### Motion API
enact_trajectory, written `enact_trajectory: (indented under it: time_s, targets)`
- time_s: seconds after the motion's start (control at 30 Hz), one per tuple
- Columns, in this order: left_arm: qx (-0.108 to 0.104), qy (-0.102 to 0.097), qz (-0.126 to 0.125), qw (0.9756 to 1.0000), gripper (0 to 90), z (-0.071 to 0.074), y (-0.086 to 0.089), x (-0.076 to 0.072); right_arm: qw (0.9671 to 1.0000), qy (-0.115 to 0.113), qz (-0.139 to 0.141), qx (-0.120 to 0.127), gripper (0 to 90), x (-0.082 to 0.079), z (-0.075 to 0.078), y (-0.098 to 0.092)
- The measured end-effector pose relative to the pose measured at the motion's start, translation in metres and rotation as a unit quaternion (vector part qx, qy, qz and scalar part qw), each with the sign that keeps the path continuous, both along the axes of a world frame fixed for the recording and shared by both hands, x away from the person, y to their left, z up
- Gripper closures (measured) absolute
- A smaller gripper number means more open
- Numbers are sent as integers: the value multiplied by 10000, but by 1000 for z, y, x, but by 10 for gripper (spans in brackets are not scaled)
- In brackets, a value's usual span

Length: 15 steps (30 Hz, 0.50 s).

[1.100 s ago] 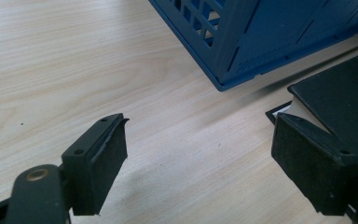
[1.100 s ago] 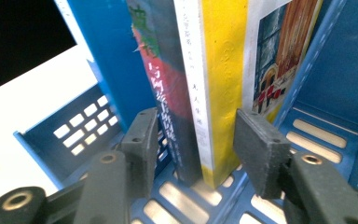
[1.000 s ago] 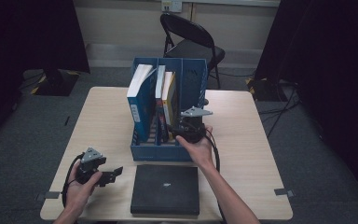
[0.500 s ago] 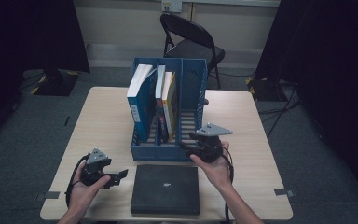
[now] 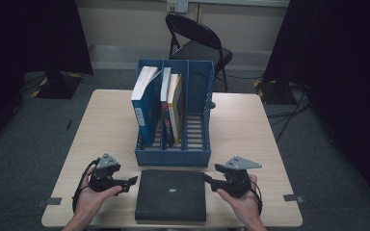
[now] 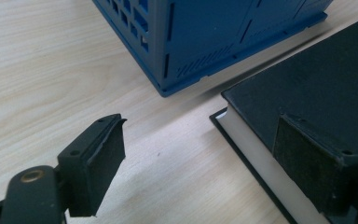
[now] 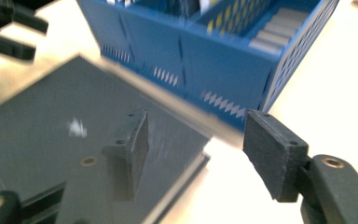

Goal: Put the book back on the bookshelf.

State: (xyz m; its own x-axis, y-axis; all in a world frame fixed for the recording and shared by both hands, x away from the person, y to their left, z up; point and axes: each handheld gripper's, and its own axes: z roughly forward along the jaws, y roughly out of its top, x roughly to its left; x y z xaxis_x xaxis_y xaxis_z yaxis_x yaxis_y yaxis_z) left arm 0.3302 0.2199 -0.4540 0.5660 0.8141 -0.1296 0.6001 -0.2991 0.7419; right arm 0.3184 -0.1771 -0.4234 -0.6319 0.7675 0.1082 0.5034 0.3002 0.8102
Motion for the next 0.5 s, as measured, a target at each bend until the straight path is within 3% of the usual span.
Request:
enact_trajectory:
  time_s: [0.07, 0.17, 0.27, 0.37, 0.5]
  targets:
    - [80, -19, -130, 9999, 168, 1, -4, 0, 9999, 76, 52, -128, 375, -2, -9, -1]
    - [56, 9, -276, 9996, 171, 1, -11, -2, 9996, 258, 73, -46, 335, -2, -19, -2]
    - [98, 8, -427, 9990, 185, 1, -19, -3, 9994, 297, 193, -38, 303, -2, -26, 3]
    - [-54, 79, -497, 9987, 221, -2, -23, -2, 9989, 376, 294, -43, 286, -4, -31, 8]
    - [-35, 40, -537, 9985, 260, -6, -27, 3, 9982, 480, 353, 31, 284, -2, -35, 11]
